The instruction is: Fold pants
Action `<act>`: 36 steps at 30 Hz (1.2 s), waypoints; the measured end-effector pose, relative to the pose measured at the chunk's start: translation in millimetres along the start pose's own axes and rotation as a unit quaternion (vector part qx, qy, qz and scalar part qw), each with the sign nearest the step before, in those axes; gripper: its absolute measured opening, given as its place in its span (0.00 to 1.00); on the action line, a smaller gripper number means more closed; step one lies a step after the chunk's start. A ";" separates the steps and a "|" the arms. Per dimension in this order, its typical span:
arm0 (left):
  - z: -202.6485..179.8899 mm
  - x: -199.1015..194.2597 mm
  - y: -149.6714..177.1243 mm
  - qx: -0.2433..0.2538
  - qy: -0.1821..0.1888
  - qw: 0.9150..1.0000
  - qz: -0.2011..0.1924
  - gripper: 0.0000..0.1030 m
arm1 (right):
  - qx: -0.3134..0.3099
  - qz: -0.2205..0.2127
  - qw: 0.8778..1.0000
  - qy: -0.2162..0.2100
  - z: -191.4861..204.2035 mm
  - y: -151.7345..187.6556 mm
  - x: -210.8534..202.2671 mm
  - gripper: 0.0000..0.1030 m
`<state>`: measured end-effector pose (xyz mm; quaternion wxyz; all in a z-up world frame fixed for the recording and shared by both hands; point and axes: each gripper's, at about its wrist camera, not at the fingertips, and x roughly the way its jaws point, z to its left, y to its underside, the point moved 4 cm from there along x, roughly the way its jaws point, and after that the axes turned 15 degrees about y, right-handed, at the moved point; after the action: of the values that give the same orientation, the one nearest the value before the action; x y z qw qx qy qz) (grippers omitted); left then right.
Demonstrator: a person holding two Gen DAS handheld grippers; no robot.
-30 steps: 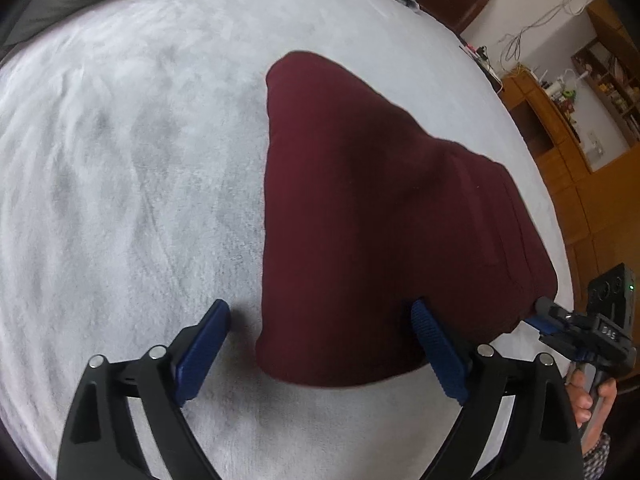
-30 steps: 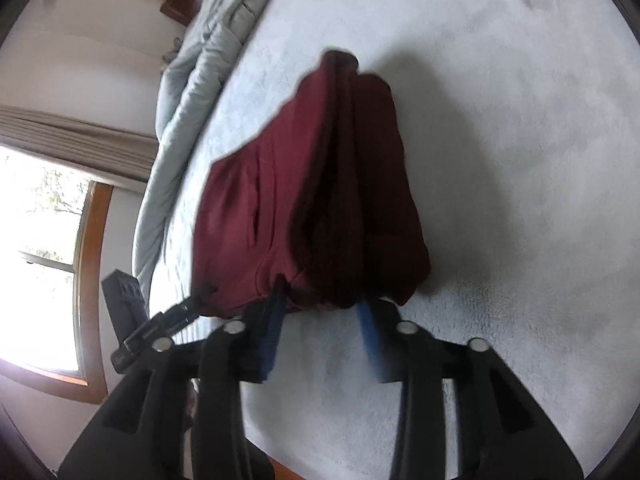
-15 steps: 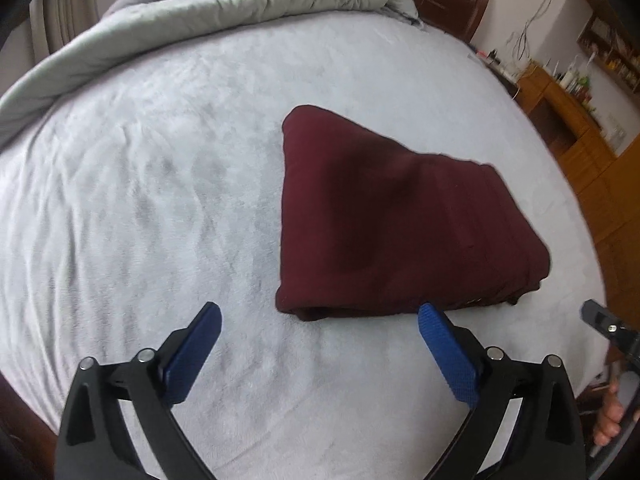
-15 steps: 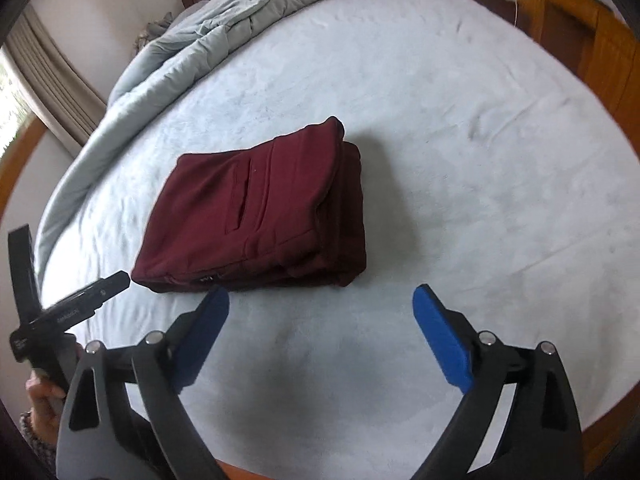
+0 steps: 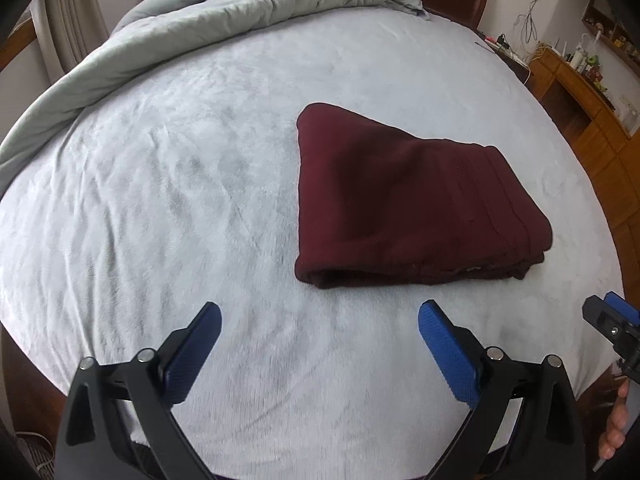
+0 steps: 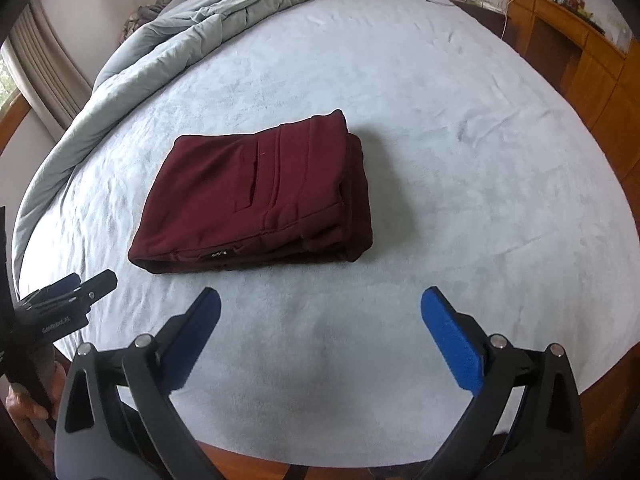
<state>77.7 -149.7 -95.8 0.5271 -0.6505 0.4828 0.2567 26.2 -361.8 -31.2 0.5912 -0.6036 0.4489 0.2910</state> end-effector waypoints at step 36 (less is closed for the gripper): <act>-7.0 -30.1 12.3 0.007 -0.015 1.000 -0.002 0.96 | -0.014 -0.009 1.000 0.025 14.0 9.8 -26.8 0.97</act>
<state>53.3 -145.2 -73.6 0.5391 -0.6439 0.4754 0.2623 8.6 -341.8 -13.8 0.5736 -0.6231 0.4539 0.2770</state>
